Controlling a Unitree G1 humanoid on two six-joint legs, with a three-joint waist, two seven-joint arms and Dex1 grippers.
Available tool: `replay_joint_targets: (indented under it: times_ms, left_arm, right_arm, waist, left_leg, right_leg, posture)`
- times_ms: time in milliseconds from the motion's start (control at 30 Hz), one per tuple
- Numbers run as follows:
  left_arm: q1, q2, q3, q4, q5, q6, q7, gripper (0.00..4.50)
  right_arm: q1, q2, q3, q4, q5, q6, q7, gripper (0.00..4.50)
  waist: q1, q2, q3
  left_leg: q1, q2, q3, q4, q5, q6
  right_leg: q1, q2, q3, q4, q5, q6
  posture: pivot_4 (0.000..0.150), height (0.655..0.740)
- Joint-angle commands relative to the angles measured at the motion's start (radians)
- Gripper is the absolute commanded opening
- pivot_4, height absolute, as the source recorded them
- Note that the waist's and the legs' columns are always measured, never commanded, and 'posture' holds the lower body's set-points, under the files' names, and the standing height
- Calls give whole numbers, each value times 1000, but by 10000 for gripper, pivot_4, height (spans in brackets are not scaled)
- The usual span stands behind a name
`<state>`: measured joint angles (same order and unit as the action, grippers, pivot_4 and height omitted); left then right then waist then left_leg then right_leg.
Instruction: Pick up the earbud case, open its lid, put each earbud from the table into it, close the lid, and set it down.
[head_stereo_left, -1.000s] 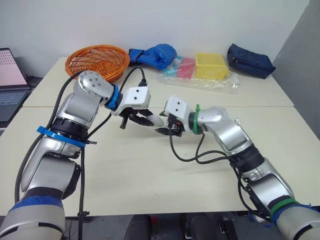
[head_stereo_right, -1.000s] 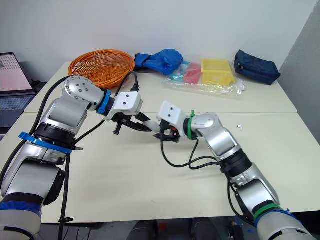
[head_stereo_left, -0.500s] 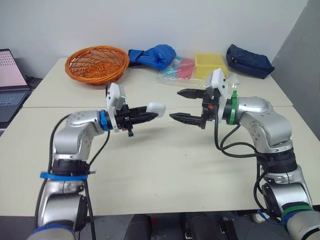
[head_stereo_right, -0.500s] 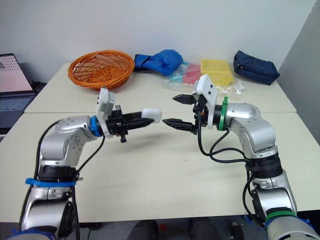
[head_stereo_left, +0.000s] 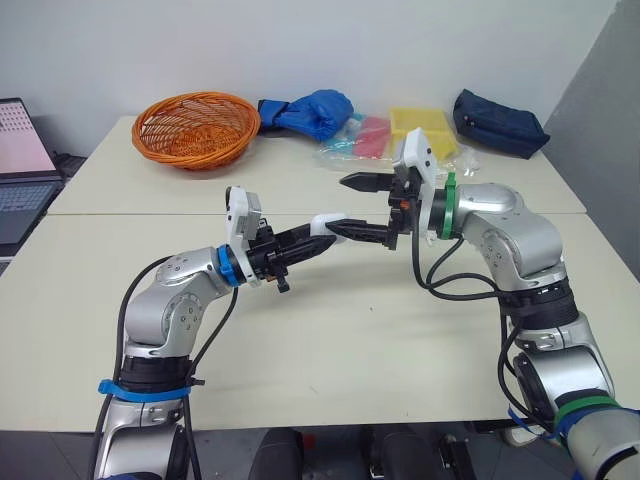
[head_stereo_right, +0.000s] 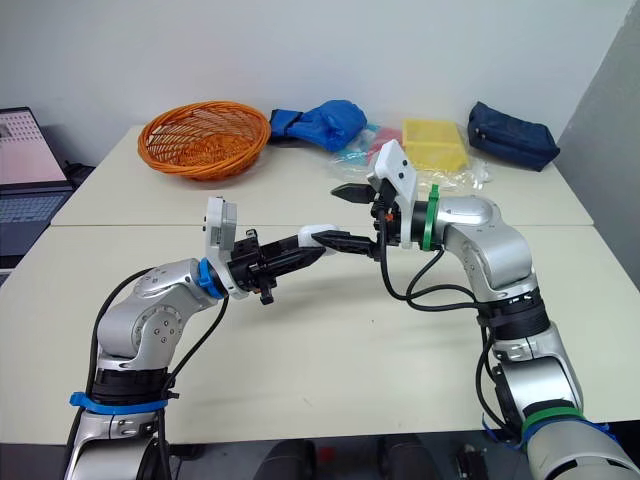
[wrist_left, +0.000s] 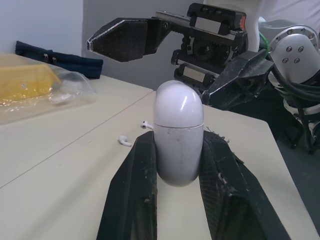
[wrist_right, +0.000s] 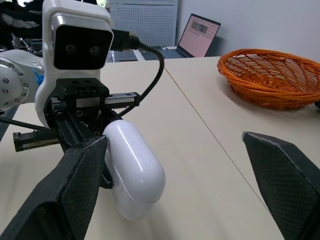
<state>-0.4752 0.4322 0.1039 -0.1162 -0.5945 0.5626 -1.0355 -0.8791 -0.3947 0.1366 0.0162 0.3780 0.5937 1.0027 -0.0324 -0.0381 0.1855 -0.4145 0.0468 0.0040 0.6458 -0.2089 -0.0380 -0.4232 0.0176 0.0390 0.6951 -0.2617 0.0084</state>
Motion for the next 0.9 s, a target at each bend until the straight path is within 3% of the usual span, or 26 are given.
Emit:
replay_joint_targets:
  times_ms: [33, 367, 900]
  left_arm:
    - [-13, 15, 7, -38, -33, -19, -9, 7426]
    - [-18, 23, 1, -24, -47, -27, -22, 7426]
    - [-11, 17, -16, -35, -51, -33, -32, 7426]
  right_arm:
    - [-30, -15, -17, 6, -3, -24, -2, 44802]
    - [-18, -62, 5, -18, 13, 9, 52, 44802]
    - [-54, -34, -39, 27, 24, 48, 0, 44802]
  waist:
    - [0, 0, 0]
    - [0, 0, 0]
    - [0, 0, 0]
  left_leg:
    - [0, 0, 0, 0, 0, 0]
    - [0, 0, 0, -1, 0, 0]
    - [-1, 0, 0, -1, 0, 0]
  right_leg:
    - [0, 0, 0, -1, 0, 0]
    - [0, 0, 0, -2, 0, 0]
    - [0, 0, 0, -3, 0, 0]
  posture:
    - [1500, 7400]
    - [1500, 7400]
    - [1500, 7400]
